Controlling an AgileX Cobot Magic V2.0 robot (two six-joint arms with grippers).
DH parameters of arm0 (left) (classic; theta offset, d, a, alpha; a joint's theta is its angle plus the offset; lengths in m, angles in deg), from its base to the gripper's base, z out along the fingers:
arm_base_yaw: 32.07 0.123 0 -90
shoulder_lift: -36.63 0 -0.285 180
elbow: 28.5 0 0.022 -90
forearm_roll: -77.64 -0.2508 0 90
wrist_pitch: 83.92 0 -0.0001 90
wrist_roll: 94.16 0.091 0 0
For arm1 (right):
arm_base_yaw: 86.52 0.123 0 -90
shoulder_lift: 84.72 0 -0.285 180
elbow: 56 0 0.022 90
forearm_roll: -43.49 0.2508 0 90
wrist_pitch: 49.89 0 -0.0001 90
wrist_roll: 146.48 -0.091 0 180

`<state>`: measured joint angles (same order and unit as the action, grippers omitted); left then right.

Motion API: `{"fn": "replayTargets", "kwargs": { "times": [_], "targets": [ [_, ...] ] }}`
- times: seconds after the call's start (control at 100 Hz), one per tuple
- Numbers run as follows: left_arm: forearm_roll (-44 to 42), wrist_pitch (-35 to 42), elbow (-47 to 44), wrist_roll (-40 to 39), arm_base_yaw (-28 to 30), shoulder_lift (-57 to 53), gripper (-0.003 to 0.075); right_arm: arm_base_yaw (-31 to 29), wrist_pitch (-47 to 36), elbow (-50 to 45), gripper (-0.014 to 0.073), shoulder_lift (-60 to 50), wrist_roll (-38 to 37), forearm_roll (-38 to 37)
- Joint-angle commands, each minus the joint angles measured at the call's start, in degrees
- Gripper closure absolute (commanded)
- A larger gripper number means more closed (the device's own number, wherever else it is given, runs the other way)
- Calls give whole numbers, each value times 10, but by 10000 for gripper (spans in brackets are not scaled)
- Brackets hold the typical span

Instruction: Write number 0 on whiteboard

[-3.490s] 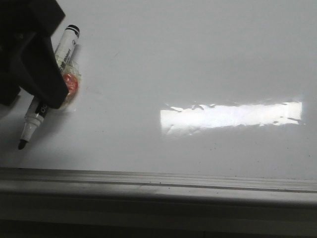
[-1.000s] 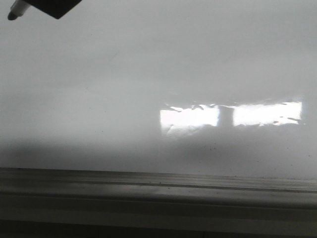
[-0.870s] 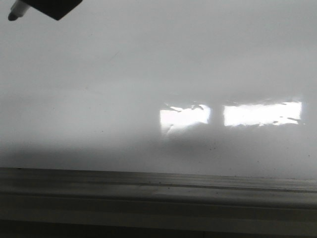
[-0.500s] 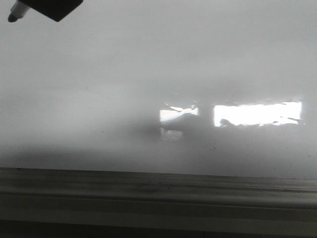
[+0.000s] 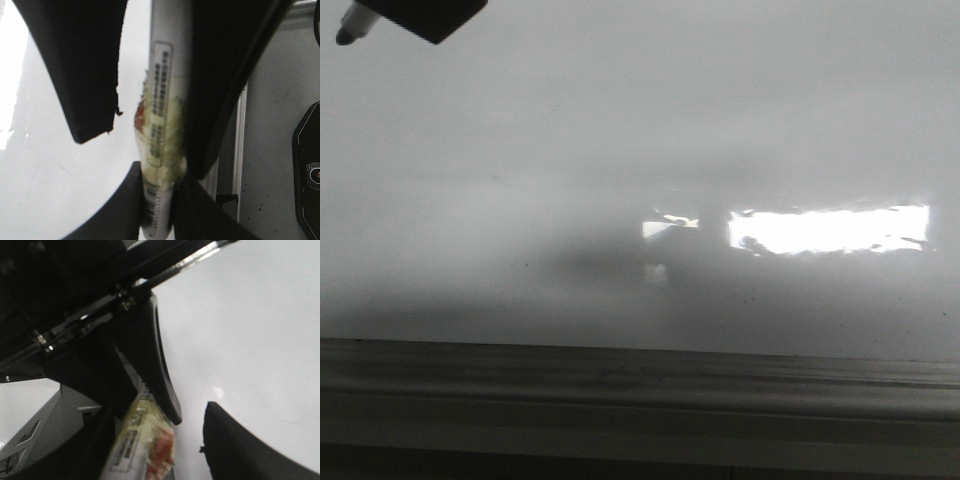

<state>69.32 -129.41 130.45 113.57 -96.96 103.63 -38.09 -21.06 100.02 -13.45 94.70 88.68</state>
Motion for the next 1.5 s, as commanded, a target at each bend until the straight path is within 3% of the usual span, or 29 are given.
{"fn": "replayTargets", "kwargs": {
  "times": [0.0,0.15,0.46,1.01,1.15,1.24,1.41,1.49],
  "targets": [
    [7,30,18,3,-5,-10,739,0,-15,23,256,-3,5,22],
    [7,30,18,3,-5,-10,739,0,11,23,274,4,5,22],
    [7,30,18,3,-5,-10,739,0,16,23,566,4,5,26],
    [7,30,18,3,-5,-10,739,0,9,23,576,4,5,55],
    [7,30,18,3,-5,-10,736,0,10,23,635,4,5,55],
    [7,30,18,3,-5,-10,684,0,10,22,651,4,5,55],
    [23,30,27,3,-5,-14,451,0,6,22,651,4,5,55],
    [34,31,30,3,-5,-23,376,0,-6,21,651,4,5,55]
  ]
}}
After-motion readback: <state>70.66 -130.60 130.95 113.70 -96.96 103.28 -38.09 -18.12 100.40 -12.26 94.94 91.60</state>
